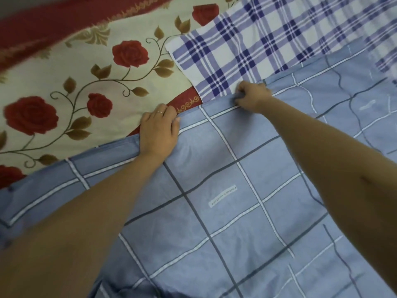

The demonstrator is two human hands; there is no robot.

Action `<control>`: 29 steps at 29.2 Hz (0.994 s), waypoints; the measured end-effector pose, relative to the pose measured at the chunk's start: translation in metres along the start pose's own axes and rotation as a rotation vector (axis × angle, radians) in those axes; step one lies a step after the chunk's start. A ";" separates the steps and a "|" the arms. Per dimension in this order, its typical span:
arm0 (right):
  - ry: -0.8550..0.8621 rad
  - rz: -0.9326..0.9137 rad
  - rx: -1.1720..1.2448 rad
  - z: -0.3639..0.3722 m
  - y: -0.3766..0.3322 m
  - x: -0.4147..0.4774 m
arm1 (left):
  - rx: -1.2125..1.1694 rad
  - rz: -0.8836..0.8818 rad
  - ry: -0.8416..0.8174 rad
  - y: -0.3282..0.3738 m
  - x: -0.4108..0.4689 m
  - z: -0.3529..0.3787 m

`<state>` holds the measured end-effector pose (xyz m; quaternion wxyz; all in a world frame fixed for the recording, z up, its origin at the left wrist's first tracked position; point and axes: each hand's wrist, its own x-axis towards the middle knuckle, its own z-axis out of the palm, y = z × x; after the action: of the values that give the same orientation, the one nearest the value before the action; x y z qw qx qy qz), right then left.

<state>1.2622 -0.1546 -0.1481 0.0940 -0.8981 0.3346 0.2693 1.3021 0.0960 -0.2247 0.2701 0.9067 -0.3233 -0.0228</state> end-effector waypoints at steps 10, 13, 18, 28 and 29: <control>-0.141 -0.118 0.116 -0.006 0.020 0.014 | 0.121 0.010 -0.063 0.060 0.046 0.021; 0.018 -0.196 -0.042 -0.012 0.053 0.025 | 0.203 0.088 -0.097 0.089 0.075 0.047; 0.138 -0.139 -0.310 -0.032 0.125 0.055 | 0.288 0.086 -0.067 0.091 0.079 0.066; 0.257 -0.146 -0.053 -0.063 0.164 0.102 | 0.276 0.093 -0.087 0.094 0.085 0.066; 0.246 -0.155 -0.049 -0.062 0.162 0.107 | 0.277 0.097 -0.083 0.093 0.086 0.067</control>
<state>1.2501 -0.3576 -0.1532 0.0509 -0.9496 0.2666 0.1571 1.3018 -0.0469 -0.2230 0.1298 0.9168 -0.3778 -0.0023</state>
